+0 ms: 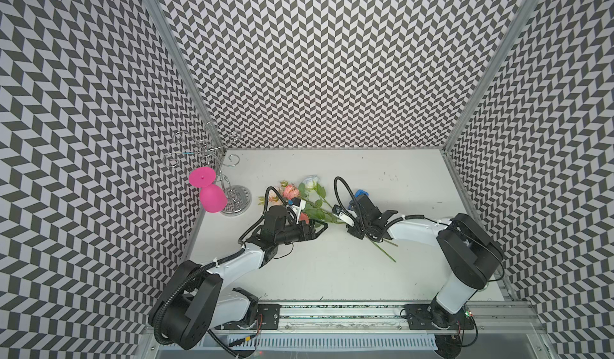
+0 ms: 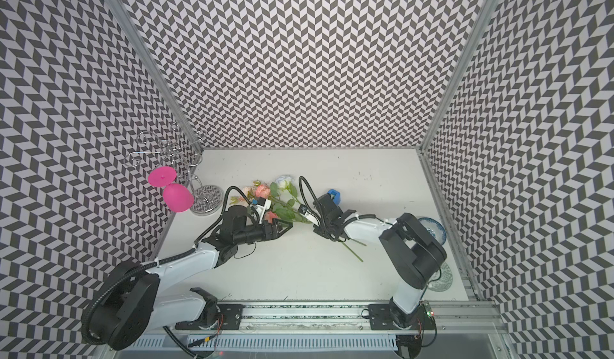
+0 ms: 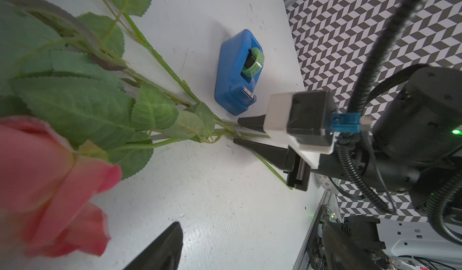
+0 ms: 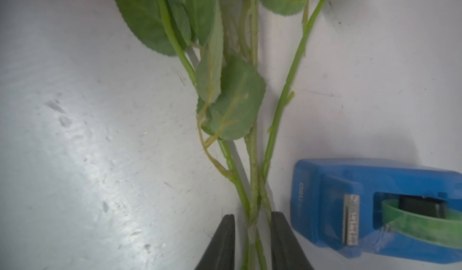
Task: Wrap bouquets with tape
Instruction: Adjust the unwrapped bouquet at the center of the board.
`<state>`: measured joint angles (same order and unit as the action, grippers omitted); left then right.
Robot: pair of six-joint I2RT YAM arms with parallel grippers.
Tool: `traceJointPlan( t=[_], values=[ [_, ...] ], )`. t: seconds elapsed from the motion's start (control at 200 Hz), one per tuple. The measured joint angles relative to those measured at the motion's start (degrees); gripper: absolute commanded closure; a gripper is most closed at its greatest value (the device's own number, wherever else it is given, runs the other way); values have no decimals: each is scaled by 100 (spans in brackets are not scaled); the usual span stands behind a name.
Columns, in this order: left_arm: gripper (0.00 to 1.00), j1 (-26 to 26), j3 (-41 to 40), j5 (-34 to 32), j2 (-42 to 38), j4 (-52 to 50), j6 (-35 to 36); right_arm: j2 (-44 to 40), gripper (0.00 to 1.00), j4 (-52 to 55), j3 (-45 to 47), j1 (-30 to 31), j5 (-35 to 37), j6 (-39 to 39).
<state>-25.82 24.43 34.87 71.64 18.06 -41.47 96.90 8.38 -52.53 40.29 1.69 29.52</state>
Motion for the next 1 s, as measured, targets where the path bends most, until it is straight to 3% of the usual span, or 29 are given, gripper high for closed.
traceJointPlan(
  t=[0.19,0.275,0.34,0.355,0.37,0.446,0.551,0.666,0.836,0.901,0.996],
  values=[
    [12,0,118,-4,-2,-111,0,-796,62,35,0,-190,-140,-203],
    [12,-4,192,-4,-2,-144,-4,-1224,32,-61,116,-442,-317,-350],
    [9,-24,227,-4,-2,-142,-35,-1589,24,-243,356,-732,-426,-632],
    [8,-35,232,-4,-2,-140,-50,-1672,6,-275,413,-822,-490,-728],
    [7,-42,238,-4,-2,-140,-63,-1755,0,-308,474,-905,-535,-831],
    [4,-81,238,-7,-2,-90,-212,-2026,0,-540,702,-1355,-852,-1309],
    [4,-151,238,-39,-2,31,-444,-2127,10,-883,933,-1816,-1259,-1825],
    [5,-326,238,-111,0,79,-581,-1915,26,-929,1045,-1834,-1637,-2142],
    [13,-623,310,-258,122,129,-723,-1668,29,-1130,1416,-1744,-1932,-2520],
    [15,-723,535,-337,240,-83,-555,-1668,30,-1169,1563,-1696,-1963,-2621],
    [15,-791,1451,-448,573,-940,271,-1663,29,-1189,1626,-1659,-2057,-2710]
  ],
)
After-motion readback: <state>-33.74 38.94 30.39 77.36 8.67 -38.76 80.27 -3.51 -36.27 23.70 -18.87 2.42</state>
